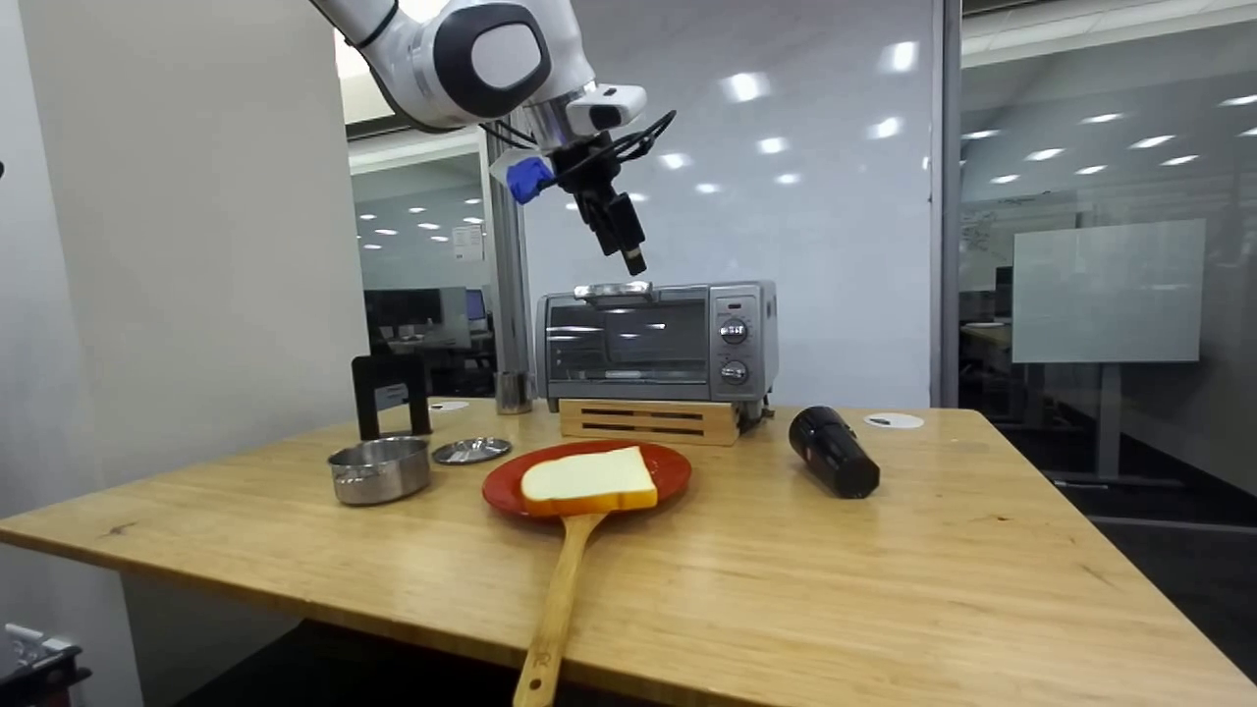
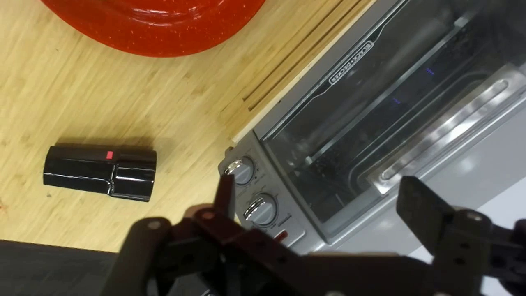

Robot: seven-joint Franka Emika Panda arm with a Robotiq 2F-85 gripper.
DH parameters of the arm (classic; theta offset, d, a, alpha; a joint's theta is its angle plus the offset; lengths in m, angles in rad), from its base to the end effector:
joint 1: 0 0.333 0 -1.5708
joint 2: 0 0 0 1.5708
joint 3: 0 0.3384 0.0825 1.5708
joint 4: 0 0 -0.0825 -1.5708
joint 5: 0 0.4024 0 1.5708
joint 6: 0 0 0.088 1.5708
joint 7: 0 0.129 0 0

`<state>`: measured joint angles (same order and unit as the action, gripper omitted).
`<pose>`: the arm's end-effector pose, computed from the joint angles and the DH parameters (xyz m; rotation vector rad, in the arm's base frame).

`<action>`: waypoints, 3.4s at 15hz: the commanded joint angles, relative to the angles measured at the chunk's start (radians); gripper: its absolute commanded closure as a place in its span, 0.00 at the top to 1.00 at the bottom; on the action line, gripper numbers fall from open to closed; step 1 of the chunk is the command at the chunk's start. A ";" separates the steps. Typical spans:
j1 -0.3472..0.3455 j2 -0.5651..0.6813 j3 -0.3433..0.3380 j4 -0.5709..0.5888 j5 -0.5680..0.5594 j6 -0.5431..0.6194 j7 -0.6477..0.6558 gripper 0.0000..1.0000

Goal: Twist the upper knob on the oven

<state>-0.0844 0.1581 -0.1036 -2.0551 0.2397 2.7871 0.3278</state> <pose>0.6369 -0.1280 0.4184 -2.6789 0.9933 -0.8267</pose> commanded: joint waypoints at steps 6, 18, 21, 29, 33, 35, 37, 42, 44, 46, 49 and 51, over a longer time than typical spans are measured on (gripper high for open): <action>0.000 0.003 -0.002 0.003 0.002 -0.002 -0.004 1.00; -0.230 0.018 0.122 0.055 0.682 -0.074 -0.376 1.00; -0.275 0.051 0.099 0.065 0.864 -0.090 -0.519 1.00; -0.336 0.217 0.109 0.149 1.094 -0.049 -0.829 1.00; -0.325 0.284 0.152 0.226 1.256 -0.039 -0.959 1.00; -0.304 0.291 0.156 0.228 1.280 -0.012 -0.956 1.00; -0.309 0.275 0.150 0.205 1.247 -0.038 -0.932 1.00; -0.303 0.277 0.151 0.209 1.247 -0.033 -0.932 1.00; -0.303 0.277 0.151 0.209 1.247 -0.033 -0.932 1.00; -0.303 0.277 0.151 0.210 1.247 -0.033 -0.932 1.00; -0.303 0.277 0.151 0.210 1.247 -0.032 -0.932 1.00; -0.303 0.277 0.151 0.210 1.247 -0.032 -0.932 1.00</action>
<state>-0.3878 0.4349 0.0473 -1.8456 1.4865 2.7547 -0.6040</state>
